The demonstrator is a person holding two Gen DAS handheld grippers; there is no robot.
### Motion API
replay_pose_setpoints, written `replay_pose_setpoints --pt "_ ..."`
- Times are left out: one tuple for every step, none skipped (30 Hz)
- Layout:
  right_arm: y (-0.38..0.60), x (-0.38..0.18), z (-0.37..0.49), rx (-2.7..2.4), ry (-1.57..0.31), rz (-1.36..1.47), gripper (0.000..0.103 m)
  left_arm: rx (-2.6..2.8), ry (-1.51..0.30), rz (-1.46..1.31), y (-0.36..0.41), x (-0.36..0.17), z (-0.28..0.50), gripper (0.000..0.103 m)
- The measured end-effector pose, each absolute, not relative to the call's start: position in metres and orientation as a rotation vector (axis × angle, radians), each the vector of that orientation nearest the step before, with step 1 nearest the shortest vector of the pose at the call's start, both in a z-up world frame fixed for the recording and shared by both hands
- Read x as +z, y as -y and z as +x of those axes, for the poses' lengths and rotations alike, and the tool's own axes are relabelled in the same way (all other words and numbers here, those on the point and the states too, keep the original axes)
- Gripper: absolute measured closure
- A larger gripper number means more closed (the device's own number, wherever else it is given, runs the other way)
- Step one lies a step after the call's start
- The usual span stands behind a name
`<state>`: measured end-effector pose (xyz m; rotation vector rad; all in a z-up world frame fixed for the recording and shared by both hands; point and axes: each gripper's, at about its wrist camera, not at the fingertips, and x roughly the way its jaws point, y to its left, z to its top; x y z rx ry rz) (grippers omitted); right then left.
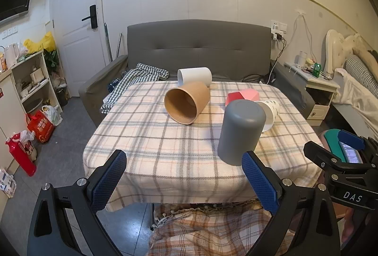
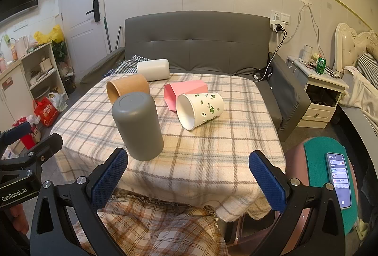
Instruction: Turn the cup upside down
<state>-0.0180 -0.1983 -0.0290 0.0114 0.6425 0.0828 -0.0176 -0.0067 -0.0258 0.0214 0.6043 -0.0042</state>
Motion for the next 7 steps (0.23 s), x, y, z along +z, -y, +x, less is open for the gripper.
replay_pose_setpoints --pt "0.1976 -0.0295 -0.0182 0.083 -0.643 0.010 0.000 -0.005 -0.604 0.021 0.0066 -0.0258 -0.0176 0.002" --pt "0.1976 -0.0295 -0.0183 0.083 -0.643 0.010 0.000 -0.004 -0.605 0.021 0.0067 -0.0260 -0.0176 0.002" --pt "0.1975 -0.0294 -0.0182 0.083 -0.642 0.010 0.000 0.001 -0.604 0.025 0.0069 -0.0261 -0.0180 0.002" --pt "0.1978 -0.0296 -0.0185 0.083 -0.642 0.009 0.000 0.004 -0.603 0.029 0.0067 -0.0259 -0.0182 0.002" --pt "0.1976 -0.0295 -0.0181 0.084 -0.643 0.010 0.000 0.004 -0.602 0.032 0.0067 -0.0262 -0.0185 0.002" --pt "0.1977 -0.0297 -0.0182 0.084 -0.643 0.010 0.000 0.001 -0.602 0.035 0.0068 -0.0265 -0.0189 0.002" --pt "0.1974 -0.0295 -0.0181 0.083 -0.644 0.011 0.000 -0.001 -0.601 0.037 0.0065 -0.0267 -0.0192 0.002"
